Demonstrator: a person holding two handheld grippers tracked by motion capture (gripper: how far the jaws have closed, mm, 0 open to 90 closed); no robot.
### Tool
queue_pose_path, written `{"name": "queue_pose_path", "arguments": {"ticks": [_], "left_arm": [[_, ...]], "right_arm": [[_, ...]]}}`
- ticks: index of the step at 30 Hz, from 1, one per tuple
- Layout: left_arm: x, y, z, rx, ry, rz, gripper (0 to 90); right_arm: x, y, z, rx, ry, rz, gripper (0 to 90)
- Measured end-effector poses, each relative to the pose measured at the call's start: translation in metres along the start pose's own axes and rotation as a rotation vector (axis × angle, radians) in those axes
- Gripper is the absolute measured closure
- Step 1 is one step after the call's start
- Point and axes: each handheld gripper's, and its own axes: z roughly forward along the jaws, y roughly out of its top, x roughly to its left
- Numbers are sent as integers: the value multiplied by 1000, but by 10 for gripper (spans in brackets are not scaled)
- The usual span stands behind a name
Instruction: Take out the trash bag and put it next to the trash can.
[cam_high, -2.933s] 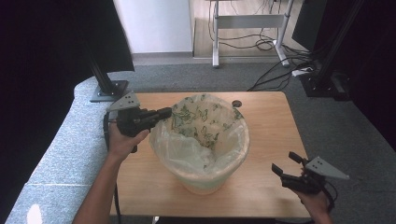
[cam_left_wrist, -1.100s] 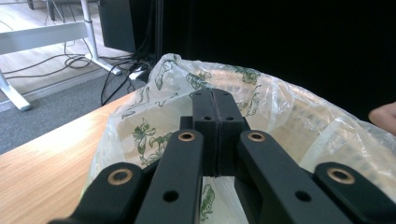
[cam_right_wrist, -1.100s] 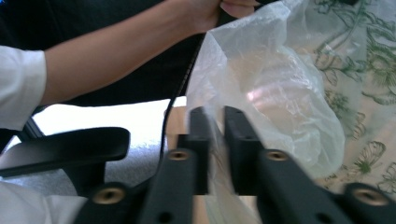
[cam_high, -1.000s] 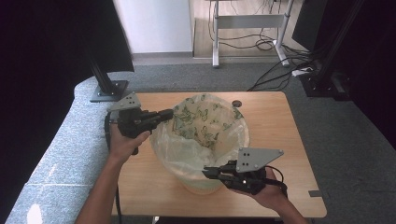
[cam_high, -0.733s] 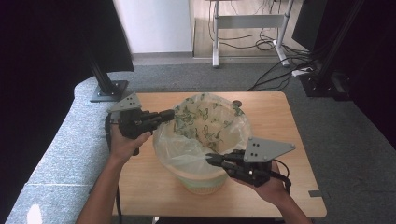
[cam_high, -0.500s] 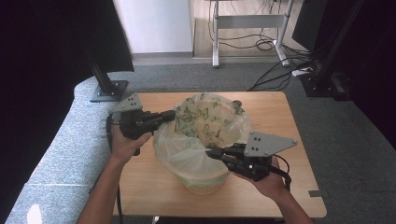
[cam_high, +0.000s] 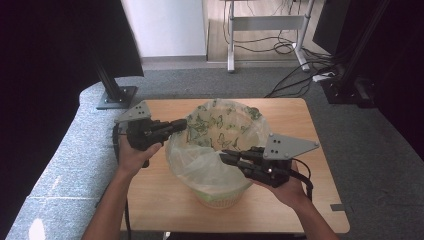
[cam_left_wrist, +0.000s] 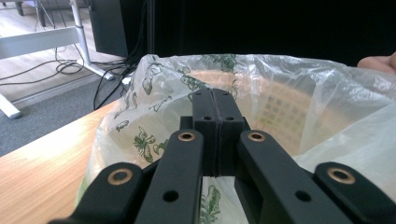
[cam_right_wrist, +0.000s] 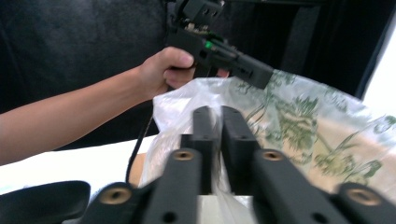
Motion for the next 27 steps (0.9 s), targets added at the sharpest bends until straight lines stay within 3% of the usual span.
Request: {"name": "queue_pose_path", "arguments": {"ticks": [4,5,7,12,17,20,23,27], "left_arm": [[1,-1,-2,-3,1,-3,894],[1,-1,-2,-3,1,-4,894],[1,-2,-2,-4,1,-4,894],[1,-2,1,-7,-3,-7,894],[0,-2,2,-6,-4,-5,893],[2,-3,1,-4,-3,-5,894],[2,-3,0,-6,-1,-7,894],[3,-5,-2,-11,-1,-9,894]], "right_arm": [[-6,-4,-19,-20,8,0,567],[-18,-4,-38,-34,-37,0,499],[-23,-4,-44,-35,-45,7,487],[-64,-15,-70,11,-136,70,419],[-89,-36,-65,69,-156,126,290],[-96,-41,-61,79,-159,156,288],[-104,-45,-51,139,-178,186,338],[-107,-45,-42,222,-204,194,637]]}}
